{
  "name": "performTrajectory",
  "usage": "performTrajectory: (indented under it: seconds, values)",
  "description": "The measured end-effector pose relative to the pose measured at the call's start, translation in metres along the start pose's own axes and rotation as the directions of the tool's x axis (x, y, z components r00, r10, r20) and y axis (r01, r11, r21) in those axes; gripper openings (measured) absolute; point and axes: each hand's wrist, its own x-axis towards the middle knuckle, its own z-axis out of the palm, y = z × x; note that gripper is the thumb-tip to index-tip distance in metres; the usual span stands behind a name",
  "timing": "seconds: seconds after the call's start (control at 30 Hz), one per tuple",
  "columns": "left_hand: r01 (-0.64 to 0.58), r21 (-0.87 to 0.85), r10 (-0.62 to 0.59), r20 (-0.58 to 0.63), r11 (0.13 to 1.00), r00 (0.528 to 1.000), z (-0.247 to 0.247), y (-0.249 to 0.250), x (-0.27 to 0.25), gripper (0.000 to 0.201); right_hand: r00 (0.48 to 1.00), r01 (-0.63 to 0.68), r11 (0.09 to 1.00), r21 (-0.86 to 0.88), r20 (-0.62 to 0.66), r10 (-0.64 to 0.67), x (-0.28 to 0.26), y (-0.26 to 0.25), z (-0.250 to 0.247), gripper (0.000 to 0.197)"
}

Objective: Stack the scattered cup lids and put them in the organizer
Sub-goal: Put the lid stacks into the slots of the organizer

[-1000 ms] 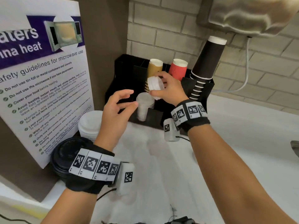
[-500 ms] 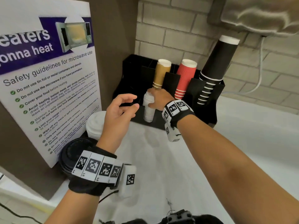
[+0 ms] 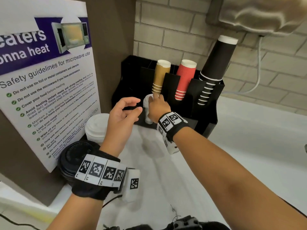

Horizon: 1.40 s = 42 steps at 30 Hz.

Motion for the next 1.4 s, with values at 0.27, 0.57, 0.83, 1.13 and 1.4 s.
performTrajectory:
  seconds: [0.27,0.57,0.83,1.13,1.4]
  values:
    - [0.022,0.006,-0.023,0.107,1.000,0.994,0.003,0.002,-0.006,0.026,0.964,-0.063,0.727,0.684,-0.146,0.220,-0.046,0.045,-0.022,0.062]
    - [0.126,0.054,-0.136,0.287,0.991,0.948,0.025,-0.009,-0.018,0.017,0.735,-0.613,0.414,0.673,0.295,0.610,-0.155,0.169,0.013,0.019]
    - [0.173,0.082,-0.191,0.362,0.981,0.912,0.044,-0.021,-0.026,0.019,0.678,-0.668,0.680,0.302,0.622,0.391,-0.187,0.159,0.024,0.086]
    - [0.165,0.099,-0.191,0.378,0.981,0.906,0.044,-0.020,-0.028,0.022,0.780,-0.590,0.711,0.382,0.498,0.380,-0.188,0.166,0.003,0.069]
    - [0.114,0.167,-0.193,0.605,0.979,0.773,0.062,-0.024,-0.044,0.093,0.974,-0.202,0.294,0.934,0.224,-0.041,-0.182,0.108,-0.056,0.062]
